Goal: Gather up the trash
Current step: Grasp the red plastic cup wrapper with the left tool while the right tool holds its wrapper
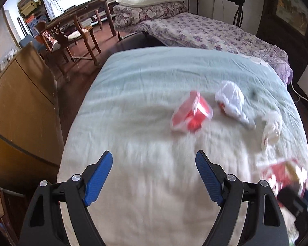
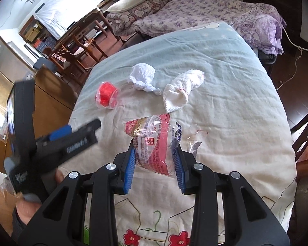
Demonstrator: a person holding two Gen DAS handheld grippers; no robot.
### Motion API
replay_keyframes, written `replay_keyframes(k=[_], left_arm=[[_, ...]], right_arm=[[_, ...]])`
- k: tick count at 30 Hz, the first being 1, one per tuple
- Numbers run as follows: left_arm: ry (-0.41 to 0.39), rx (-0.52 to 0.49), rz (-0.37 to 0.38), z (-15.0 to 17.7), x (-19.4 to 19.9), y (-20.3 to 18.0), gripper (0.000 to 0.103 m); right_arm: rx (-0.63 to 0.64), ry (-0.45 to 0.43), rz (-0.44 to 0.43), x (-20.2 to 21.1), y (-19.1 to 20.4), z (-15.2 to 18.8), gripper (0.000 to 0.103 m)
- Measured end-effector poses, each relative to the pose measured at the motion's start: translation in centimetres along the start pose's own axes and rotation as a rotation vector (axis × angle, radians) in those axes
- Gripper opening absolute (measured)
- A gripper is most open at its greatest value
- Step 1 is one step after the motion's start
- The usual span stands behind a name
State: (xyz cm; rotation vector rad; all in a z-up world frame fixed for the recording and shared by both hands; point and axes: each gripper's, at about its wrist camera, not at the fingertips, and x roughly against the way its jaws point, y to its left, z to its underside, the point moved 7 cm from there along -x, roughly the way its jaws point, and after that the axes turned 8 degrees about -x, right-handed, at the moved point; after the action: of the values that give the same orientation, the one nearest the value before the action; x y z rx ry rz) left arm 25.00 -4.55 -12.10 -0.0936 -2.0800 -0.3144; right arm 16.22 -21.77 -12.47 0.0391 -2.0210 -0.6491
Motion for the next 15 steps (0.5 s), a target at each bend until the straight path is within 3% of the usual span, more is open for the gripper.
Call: replay_keyframes(k=[9,15], left_arm=[[-0.007,-0.026,-0.039,-2.7,-2.8,-1.1,0.082],[-0.017,-0.046,-0.015,-3.7,-3.4,-2.4,0.082]], right_arm=[[0.005,0.041,0.021,-1.1,0.1,0.5,0.037],[0.005,0.048,0.033,-1.6,0.0,0.5,0.043]])
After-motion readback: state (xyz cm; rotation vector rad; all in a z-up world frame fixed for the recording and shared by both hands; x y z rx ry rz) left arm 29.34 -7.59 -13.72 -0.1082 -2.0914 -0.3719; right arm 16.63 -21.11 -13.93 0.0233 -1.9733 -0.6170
